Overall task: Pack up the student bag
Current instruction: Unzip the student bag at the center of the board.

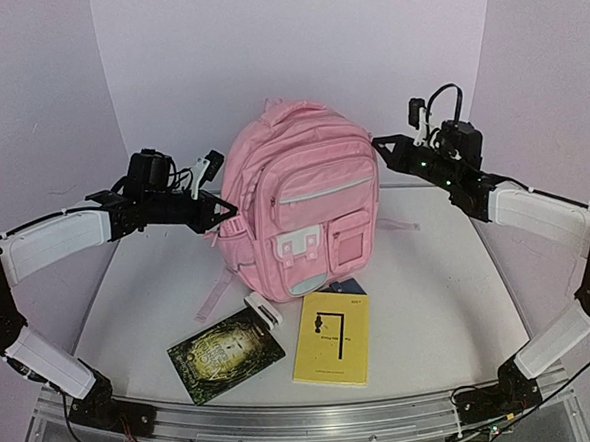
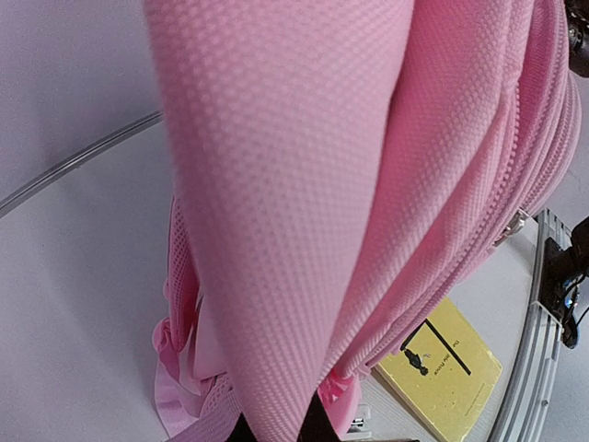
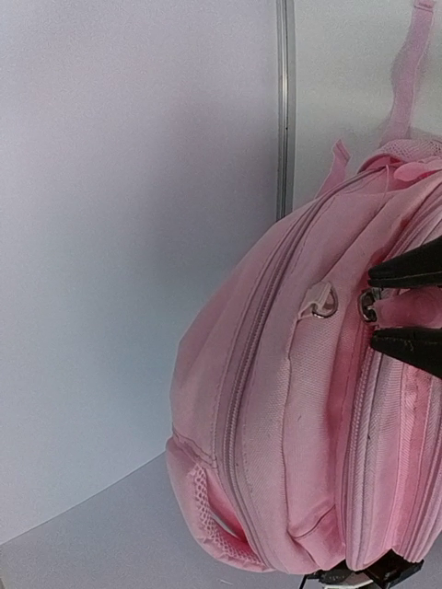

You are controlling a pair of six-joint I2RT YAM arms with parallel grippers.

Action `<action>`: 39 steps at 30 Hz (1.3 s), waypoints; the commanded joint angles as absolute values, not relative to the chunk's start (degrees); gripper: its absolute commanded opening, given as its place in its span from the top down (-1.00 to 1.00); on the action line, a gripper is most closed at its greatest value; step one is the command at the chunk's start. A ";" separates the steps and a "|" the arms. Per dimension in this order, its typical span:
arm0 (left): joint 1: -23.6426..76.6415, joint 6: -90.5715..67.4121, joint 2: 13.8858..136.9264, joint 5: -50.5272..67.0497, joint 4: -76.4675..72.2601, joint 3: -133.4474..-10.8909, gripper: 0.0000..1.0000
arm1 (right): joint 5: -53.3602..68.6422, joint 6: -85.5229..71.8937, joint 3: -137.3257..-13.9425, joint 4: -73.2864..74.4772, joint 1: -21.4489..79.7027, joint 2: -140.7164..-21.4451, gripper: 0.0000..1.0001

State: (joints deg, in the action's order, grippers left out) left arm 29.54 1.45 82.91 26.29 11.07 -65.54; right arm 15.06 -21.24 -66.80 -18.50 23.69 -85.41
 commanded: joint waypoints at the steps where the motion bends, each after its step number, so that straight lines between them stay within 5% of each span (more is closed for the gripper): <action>1: 27.69 1.02 81.60 24.13 11.51 -67.44 1.00 | 14.58 -22.96 -61.30 -14.20 22.16 -85.52 1.00; 22: 23.85 4.69 85.93 27.29 12.73 -73.71 0.95 | 22.18 -19.22 -54.89 -14.41 20.12 -84.02 1.00; 29: 24.80 3.93 84.46 33.74 19.18 -81.58 0.03 | 27.09 -19.15 -55.83 -14.41 20.12 -83.21 1.00; 39: 37.29 1.78 86.93 39.36 22.02 -95.30 -0.11 | 26.84 -21.44 -59.19 -14.12 20.12 -82.57 1.00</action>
State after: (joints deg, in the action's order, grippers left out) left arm 33.47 2.98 86.54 32.84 22.34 -89.05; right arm 26.84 -21.31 -58.61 -22.61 20.48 -81.52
